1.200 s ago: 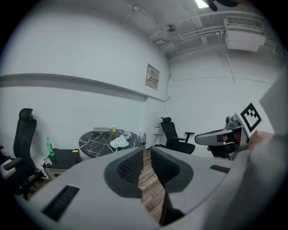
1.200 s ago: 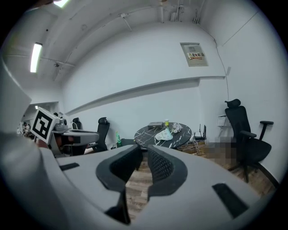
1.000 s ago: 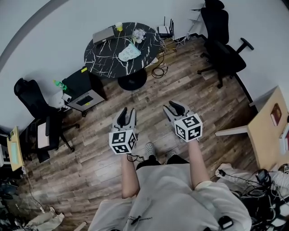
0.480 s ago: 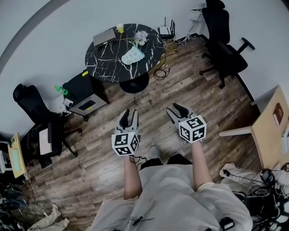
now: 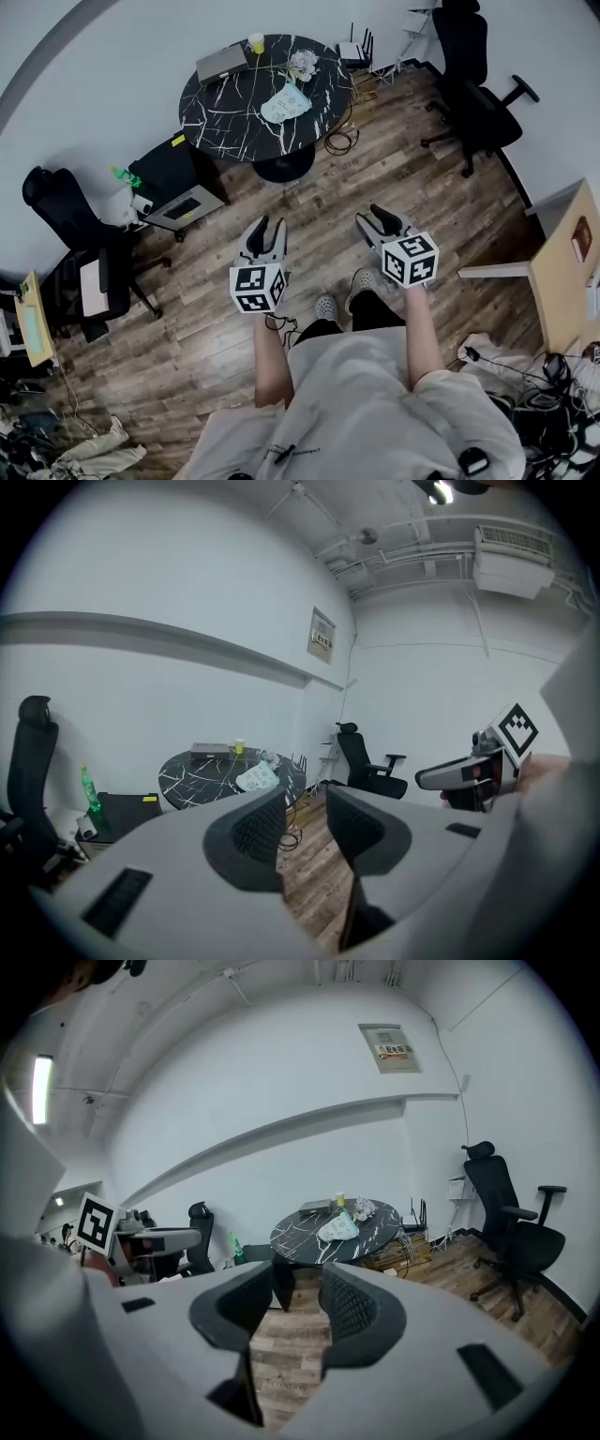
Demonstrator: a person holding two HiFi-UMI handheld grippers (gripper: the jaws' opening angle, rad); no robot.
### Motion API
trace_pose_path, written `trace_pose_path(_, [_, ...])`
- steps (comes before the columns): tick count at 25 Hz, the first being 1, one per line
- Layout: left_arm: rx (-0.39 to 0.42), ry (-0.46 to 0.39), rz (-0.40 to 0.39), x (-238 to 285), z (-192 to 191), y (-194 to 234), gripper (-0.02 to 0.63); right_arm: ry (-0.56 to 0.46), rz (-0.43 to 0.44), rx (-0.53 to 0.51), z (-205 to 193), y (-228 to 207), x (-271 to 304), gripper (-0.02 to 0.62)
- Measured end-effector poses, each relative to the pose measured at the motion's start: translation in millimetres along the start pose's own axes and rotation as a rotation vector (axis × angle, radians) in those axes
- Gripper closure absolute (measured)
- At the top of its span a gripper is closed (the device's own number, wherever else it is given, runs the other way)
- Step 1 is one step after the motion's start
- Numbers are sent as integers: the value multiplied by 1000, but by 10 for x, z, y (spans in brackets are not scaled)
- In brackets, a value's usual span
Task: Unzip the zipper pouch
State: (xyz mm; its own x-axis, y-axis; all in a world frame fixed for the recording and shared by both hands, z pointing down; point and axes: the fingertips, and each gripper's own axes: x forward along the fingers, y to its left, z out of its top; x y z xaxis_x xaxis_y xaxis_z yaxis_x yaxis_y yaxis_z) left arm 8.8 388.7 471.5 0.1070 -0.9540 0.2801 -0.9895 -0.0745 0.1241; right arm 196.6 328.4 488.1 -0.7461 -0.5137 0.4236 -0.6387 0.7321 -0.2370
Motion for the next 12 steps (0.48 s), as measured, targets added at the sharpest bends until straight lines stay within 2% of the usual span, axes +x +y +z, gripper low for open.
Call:
trace_pose_path(4, [-7, 9, 25, 154, 31, 177, 465, 14, 28, 0, 68, -103, 244, 408])
trace_pose_path(8, [-69, -6, 35, 403, 61, 361, 465, 40, 64, 9, 137, -268, 595, 407])
trace_pose_path(12, [-53, 12, 56, 801, 205, 489, 465, 46, 91, 21, 377, -575, 973, 405])
